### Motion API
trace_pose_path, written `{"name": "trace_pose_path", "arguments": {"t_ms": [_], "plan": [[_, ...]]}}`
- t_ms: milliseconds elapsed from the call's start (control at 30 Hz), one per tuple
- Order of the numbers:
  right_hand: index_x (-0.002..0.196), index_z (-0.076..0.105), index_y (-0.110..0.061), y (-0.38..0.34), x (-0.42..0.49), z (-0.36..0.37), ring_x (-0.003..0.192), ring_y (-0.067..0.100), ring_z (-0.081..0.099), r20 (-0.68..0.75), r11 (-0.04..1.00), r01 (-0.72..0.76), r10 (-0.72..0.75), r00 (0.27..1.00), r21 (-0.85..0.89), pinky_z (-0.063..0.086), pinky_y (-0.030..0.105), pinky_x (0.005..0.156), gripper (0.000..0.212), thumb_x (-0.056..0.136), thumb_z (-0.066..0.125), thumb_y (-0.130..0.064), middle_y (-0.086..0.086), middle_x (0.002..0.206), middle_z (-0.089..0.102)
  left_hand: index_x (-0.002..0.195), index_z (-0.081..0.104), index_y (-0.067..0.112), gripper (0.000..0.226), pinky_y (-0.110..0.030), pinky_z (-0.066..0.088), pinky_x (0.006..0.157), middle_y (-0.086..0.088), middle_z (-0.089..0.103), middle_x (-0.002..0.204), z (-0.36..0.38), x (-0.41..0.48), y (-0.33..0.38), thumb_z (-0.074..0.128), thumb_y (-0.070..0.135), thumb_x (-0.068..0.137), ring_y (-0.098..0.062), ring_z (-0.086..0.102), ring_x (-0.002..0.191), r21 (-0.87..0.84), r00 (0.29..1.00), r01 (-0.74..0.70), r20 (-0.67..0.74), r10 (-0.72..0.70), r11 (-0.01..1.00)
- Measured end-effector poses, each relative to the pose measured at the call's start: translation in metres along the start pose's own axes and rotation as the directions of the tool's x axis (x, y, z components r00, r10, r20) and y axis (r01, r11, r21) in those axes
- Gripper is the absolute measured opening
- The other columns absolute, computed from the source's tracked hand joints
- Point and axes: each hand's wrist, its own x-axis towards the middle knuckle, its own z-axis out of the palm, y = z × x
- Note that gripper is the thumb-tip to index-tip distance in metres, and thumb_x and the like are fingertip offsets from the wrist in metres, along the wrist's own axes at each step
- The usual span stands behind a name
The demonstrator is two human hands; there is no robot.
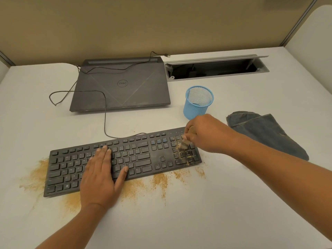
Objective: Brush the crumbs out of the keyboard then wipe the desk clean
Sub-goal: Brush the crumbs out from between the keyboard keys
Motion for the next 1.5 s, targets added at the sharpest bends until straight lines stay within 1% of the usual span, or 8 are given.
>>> {"name": "trace_pose_path", "arguments": {"t_ms": [267, 467, 867, 967, 1100, 1267, 1433, 1500], "plan": [[0.101, 0.076, -0.006, -0.001, 0.012, -0.005, 0.093, 0.021, 0.066, 0.077, 0.999, -0.037, 0.036, 0.996, 0.013, 0.052, 0.033, 0.084, 0.034, 0.101, 0.052, -0.030, 0.002, 0.104, 0.073, 0.149, 0.034, 0.008, 0.083, -0.040, 0.018, 0.121, -0.008, 0.033, 0.157, -0.001, 0.000, 0.001, 0.023, 0.068, 0.093, -0.022, 0.024, 0.147, 0.004, 1.000, 0.002, -0.004, -0.002, 1.000], [0.088, 0.074, -0.003, -0.003, 0.019, -0.003, 0.075, 0.019, 0.067, -0.013, 0.974, -0.120, 0.125, 0.992, 0.194, 0.053, 0.026, 0.067, 0.031, 0.098, 0.057, -0.027, -0.003, 0.069, 0.067, 0.149, 0.035, 0.008, 0.081, -0.042, 0.019, 0.120, -0.009, 0.033, 0.156, 0.000, 0.000, 0.001, 0.025, 0.066, 0.093, -0.022, 0.025, 0.147, 0.001, 1.000, 0.005, -0.004, -0.005, 1.000], [0.087, 0.074, -0.008, -0.001, 0.034, 0.010, 0.072, 0.020, 0.072, -0.085, 0.947, -0.162, 0.192, 0.978, 0.276, 0.060, 0.043, 0.079, 0.022, 0.096, 0.060, -0.023, 0.007, 0.074, 0.074, 0.149, 0.034, 0.008, 0.080, -0.041, 0.017, 0.121, -0.009, 0.033, 0.157, 0.001, 0.000, -0.001, 0.026, 0.065, 0.093, -0.022, 0.024, 0.147, 0.008, 1.000, -0.002, -0.003, 0.002, 1.000], [0.089, 0.073, -0.009, -0.001, 0.034, 0.007, 0.071, 0.018, 0.073, 0.071, 0.962, -0.168, 0.156, 0.985, 0.215, 0.061, 0.038, 0.078, 0.022, 0.097, 0.060, -0.025, 0.006, 0.075, 0.075, 0.149, 0.034, 0.008, 0.080, -0.041, 0.018, 0.121, -0.009, 0.033, 0.156, 0.001, 0.000, 0.000, 0.027, 0.065, 0.093, -0.022, 0.025, 0.147, 0.008, 1.000, 0.003, -0.002, -0.003, 1.000], [0.101, 0.076, -0.008, -0.005, 0.040, -0.001, 0.087, 0.018, 0.066, -0.090, 0.988, -0.065, 0.079, 0.993, 0.141, 0.051, 0.029, 0.077, 0.024, 0.097, 0.060, -0.026, 0.001, 0.094, 0.072, 0.150, 0.033, 0.008, 0.080, -0.040, 0.016, 0.121, -0.009, 0.033, 0.156, -0.001, 0.000, 0.001, 0.027, 0.065, 0.094, -0.022, 0.024, 0.147, 0.008, 1.000, 0.003, -0.005, -0.003, 1.000], [0.104, 0.074, -0.015, -0.011, 0.041, -0.004, 0.077, 0.010, 0.060, 0.155, 0.999, 0.020, -0.025, 0.988, 0.035, 0.048, 0.022, 0.067, 0.020, 0.094, 0.064, -0.030, -0.006, 0.088, 0.067, 0.150, 0.033, 0.008, 0.080, -0.039, 0.016, 0.121, -0.009, 0.033, 0.157, -0.001, 0.000, 0.001, 0.026, 0.065, 0.094, -0.022, 0.024, 0.147, 0.010, 1.000, 0.003, -0.004, -0.003, 1.000], [0.107, 0.074, -0.015, -0.017, 0.048, -0.002, 0.083, 0.015, 0.063, -0.025, 0.997, 0.061, -0.060, 0.998, 0.048, 0.048, 0.026, 0.072, 0.020, 0.094, 0.065, -0.028, 0.003, 0.101, 0.073, 0.150, 0.033, 0.008, 0.080, -0.038, 0.014, 0.121, -0.009, 0.033, 0.156, -0.002, 0.000, 0.001, 0.025, 0.065, 0.094, -0.022, 0.024, 0.147, 0.013, 1.000, 0.000, -0.005, 0.000, 1.000], [0.107, 0.074, -0.016, -0.016, 0.046, 0.000, 0.081, 0.013, 0.062, 0.097, 0.997, 0.071, -0.072, 0.993, 0.013, 0.046, 0.022, 0.067, 0.020, 0.095, 0.063, -0.029, 0.001, 0.098, 0.073, 0.150, 0.033, 0.008, 0.081, -0.037, 0.013, 0.122, -0.009, 0.032, 0.157, -0.001, 0.000, 0.001, 0.024, 0.066, 0.094, -0.022, 0.023, 0.147, 0.022, 1.000, 0.000, 0.002, 0.000, 1.000]]}}
